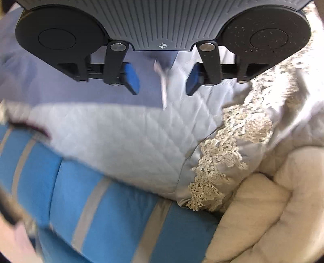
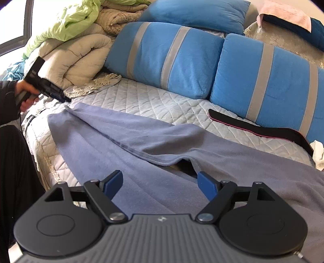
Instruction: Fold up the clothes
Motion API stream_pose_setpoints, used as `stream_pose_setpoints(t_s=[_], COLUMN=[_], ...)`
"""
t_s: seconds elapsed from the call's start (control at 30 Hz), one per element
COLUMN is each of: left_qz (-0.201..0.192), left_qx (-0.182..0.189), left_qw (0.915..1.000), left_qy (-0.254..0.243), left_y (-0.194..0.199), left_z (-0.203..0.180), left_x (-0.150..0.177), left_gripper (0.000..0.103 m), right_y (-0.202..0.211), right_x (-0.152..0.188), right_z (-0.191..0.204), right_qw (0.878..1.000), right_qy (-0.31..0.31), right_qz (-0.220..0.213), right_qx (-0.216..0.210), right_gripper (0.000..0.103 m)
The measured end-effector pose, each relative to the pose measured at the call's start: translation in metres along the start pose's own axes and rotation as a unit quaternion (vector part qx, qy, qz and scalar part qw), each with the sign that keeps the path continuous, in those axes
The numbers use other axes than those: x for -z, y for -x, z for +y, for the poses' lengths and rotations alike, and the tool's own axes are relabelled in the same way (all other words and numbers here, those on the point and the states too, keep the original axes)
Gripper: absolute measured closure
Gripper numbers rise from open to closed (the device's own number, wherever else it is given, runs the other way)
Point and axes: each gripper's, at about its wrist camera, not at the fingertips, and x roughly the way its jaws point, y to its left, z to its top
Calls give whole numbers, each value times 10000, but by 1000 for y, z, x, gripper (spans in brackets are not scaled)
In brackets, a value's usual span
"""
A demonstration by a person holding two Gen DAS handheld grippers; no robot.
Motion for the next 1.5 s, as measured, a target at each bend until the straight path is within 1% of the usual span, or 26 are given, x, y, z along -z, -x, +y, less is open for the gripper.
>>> stream_pose_setpoints(t_s=[0.17,0.2,0.37,0.4,0.43,0.47,0.5,0.57,0.7,0.83,0.93,1.0,1.1,1.2,1.23,1.3,1.33,1.37,1.4,1.47,1.5], left_qz=[59,97,117,124,190,327,375,300,35,-309,-492,-571,-581,-332,-246,-254,-280,-307,-333,-386,-413], left_qx=[322,371,497,510,515,472,365,158,-2,-177,-101,-148,-190,-228,-230,-261,-280,-298,-317,-354,-373], left_qw=[9972,9965,9966,9969,9972,9974,9981,9994,9995,9981,9972,9958,9951,9967,9971,9957,9945,9932,9917,9884,9865], left_qy=[671,743,640,585,512,444,315,17,-303,-506,-560,-706,-777,-705,-678,-852,-967,-1082,-1198,-1427,-1542], left_y=[-7,-12,-32,-34,-37,-41,-43,-41,-33,-27,-24,-25,-28,-44,-50,-52,-51,-50,-49,-48,-47], left_z=[26,29,24,21,18,14,10,1,-5,-3,-3,-6,-8,-4,-2,-4,-5,-6,-8,-11,-12], left_x=[-16,-17,-22,-23,-24,-25,-25,-25,-35,-57,-74,-83,-93,-95,-93,-91,-90,-88,-87,-84,-83], left_gripper=[52,52,53,58,84,100,100,101,101,101,101,101,101,100,97,97,92,83,78,62,59], right_y=[-3,-3,-3,-3,-3,-3,-4,-4,-2,0,0,1,2,5,7,10,11,13,14,17,17], right_x=[0,0,2,2,3,3,4,4,5,8,11,14,17,19,20,20,21,21,22,22,23], right_z=[0,1,0,-2,-3,-5,-8,-13,-23,-31,-37,-41,-46,-53,-56,-62,-64,-66,-67,-70,-71], right_qw=[10000,10000,10000,10000,10000,9999,9999,9998,9995,9992,9988,9986,9981,9975,9973,9968,9966,9964,9963,9962,9961], right_qy=[-26,-23,24,19,2,-17,-43,-113,-195,-179,-211,-269,-311,-364,-407,-494,-524,-531,-512,-452,-435], right_qz=[26,27,65,75,85,96,102,108,133,167,199,216,246,270,273,279,287,296,305,322,334], right_qx=[-1,-10,20,32,45,60,80,122,205,327,397,411,467,537,545,559,569,593,625,672,691], right_gripper=[16,16,16,15,15,15,15,15,15,15,15,15,15,15,15,15,15,15,15,15,15])
